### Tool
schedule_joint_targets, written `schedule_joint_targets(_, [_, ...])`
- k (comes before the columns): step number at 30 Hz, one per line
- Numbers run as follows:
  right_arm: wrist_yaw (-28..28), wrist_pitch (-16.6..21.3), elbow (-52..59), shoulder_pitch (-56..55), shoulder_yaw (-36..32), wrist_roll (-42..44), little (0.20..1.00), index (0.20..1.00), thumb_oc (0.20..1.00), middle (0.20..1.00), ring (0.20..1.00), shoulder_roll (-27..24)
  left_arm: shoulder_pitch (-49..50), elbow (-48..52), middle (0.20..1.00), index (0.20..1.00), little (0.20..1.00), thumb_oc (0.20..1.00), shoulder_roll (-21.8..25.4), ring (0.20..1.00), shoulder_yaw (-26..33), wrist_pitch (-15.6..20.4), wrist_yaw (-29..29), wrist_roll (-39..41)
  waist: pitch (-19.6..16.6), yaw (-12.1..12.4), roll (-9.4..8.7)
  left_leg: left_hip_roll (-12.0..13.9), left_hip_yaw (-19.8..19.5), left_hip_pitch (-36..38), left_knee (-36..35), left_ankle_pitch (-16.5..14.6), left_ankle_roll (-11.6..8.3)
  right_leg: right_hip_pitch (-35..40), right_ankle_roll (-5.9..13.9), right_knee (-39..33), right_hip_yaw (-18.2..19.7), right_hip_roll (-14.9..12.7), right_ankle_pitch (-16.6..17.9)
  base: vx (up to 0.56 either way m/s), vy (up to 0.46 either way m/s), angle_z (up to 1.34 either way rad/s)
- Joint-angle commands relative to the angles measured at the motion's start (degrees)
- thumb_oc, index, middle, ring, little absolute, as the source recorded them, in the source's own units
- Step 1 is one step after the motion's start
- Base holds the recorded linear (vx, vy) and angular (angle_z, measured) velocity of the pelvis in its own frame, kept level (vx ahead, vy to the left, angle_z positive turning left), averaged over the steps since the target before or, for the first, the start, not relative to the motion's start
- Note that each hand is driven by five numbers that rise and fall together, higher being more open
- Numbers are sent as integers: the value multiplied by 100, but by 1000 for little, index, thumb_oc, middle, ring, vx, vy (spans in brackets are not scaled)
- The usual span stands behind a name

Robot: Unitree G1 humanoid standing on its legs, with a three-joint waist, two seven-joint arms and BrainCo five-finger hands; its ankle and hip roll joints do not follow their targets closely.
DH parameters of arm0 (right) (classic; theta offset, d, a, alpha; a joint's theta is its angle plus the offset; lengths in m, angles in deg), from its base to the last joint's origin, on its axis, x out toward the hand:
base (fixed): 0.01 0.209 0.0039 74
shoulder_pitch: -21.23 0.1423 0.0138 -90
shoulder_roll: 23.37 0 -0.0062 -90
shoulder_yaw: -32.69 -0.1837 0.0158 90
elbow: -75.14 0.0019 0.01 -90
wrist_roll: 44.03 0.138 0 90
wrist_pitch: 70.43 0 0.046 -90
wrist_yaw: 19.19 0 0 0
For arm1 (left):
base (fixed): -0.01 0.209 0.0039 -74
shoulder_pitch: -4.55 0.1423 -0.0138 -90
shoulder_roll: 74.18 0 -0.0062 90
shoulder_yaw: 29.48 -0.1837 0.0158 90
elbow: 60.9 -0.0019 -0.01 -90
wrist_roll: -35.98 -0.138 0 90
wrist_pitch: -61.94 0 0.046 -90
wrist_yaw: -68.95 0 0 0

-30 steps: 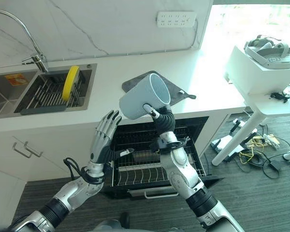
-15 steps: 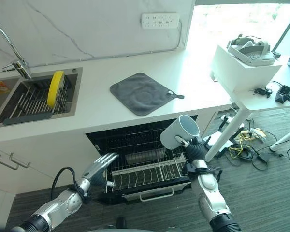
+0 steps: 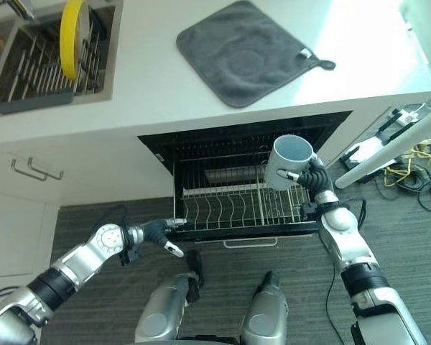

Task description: Place the dishes in the dishwasher.

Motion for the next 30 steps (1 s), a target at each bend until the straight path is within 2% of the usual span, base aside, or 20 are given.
schedule_joint_targets(1, [92, 196, -57, 282, -99, -36, 200, 200, 200, 200, 200, -264, 859, -95, 1000, 1000, 1000, 1000, 209, 1000, -395, -208, -449, -86, -258, 128, -16, 440, -40, 562, 520, -912, -241, -165, -81, 174, 327, 82, -17, -60, -18, 0])
schedule_joint_targets(8, [289, 81, -819, 753, 31, -571, 200, 200, 200, 200, 200, -433, 501, 184, 1000, 1000, 1000, 1000, 514, 1000, -315, -11, -388, -419, -60, 253, 5, 403, -129, 284, 659, -883, -197, -458, -104, 387, 398, 52, -11, -16, -17, -2])
schedule_joint_targets(14, [325, -447, -1809, 1605, 134, -381, 200, 200, 200, 200, 200, -689, 71, 438, 1000, 1000, 1000, 1000, 933, 1000, -251, 173, -569, -526, 82, 433, 67, 317, -236, 63, 643, -816, -161, -689, -122, 472, 415, 50, 8, -30, -8, 4])
schedule_joint_targets(16, [337, -517, -1985, 1700, 153, -422, 200, 200, 200, 200, 200, -667, 37, 469, 1000, 1000, 1000, 1000, 962, 1000, -259, 193, -596, -564, 106, 454, 84, 301, -243, 65, 607, -796, -156, -695, -124, 455, 417, 59, 20, -28, 21, 2])
schedule_joint_targets(18, [435, -549, -2219, 1816, 228, -874, 200, 200, 200, 200, 200, -672, -10, 588, 1000, 1000, 1000, 1000, 1023, 1000, -266, 217, -644, -655, 156, 490, 113, 278, -241, 48, 581, -778, -145, -714, -124, 425, 410, 49, 52, -11, 17, 0])
schedule_joint_targets(19, [412, -557, -2461, 1917, 390, -1077, 200, 200, 200, 200, 200, -690, -42, 642, 1000, 1000, 1000, 1000, 1086, 1000, -295, 345, -683, -797, 194, 531, 138, 266, -235, 40, 558, -748, -141, -720, -121, 396, 380, 22, 97, 0, 0, 0])
schedule_joint_targets(23, [369, -712, -2729, 2162, 501, -994, 200, 200, 200, 200, 200, -752, -127, 731, 1000, 1000, 1000, 1000, 1228, 1000, -372, 441, -628, -776, 205, 579, 173, 250, -235, -36, 545, -729, -135, -786, -118, 360, 361, 2, 137, 0, 0, 0])
schedule_joint_targets(27, [370, -919, -2969, 2532, 510, -933, 200, 200, 200, 200, 200, -764, -265, 907, 1000, 1000, 1000, 1000, 1339, 1000, -490, 368, -847, -761, 206, 629, 243, 212, -233, -202, 524, -705, -130, -933, -126, 352, 357, 1, 149, -8, 7, 0])
schedule_joint_targets(30, [364, -935, -3121, 2634, 554, -873, 200, 200, 200, 200, 200, -654, -325, 942, 1000, 1000, 1000, 1000, 1365, 1000, -586, 418, -732, -846, 206, 664, 290, 179, -236, -311, 511, -686, -121, -1036, -128, 362, 360, -3, 158, -2, 9, 1])
